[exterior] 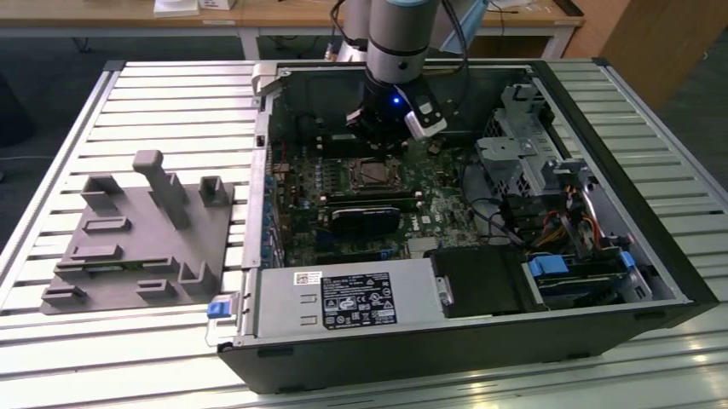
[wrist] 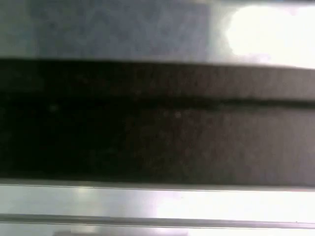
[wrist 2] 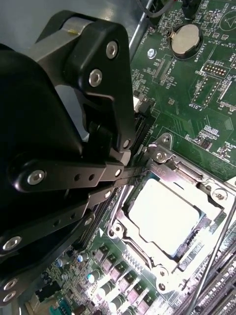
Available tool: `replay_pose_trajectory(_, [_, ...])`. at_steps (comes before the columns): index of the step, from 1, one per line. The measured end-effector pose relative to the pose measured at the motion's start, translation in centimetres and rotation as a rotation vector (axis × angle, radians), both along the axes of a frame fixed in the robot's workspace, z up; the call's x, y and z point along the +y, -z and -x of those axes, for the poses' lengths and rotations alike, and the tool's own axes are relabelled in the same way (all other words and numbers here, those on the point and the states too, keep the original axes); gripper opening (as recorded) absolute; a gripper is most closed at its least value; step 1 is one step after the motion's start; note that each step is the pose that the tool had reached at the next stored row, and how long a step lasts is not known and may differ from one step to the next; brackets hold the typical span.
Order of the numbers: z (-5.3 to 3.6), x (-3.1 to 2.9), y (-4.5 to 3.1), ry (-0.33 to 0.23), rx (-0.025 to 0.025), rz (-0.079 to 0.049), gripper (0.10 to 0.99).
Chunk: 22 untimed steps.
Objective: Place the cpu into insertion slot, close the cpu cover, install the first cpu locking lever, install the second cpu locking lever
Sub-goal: 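Install the first cpu locking lever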
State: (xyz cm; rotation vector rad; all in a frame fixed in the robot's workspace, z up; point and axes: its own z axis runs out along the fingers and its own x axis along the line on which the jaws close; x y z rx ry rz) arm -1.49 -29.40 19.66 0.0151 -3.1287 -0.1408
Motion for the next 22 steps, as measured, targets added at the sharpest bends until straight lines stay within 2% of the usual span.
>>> replay_pose_trajectory(11, [0.0,0.0,-0.35,0.0,-0.0003,0.001,0.106])
replay_pose_trajectory(18, [0.01,0.01,-0.06,0.0,0.0003,0.039,0.106])
replay_pose_trajectory(22, [-0.02,0.13,0.16,0.0,0.0005,0.042,0.106])
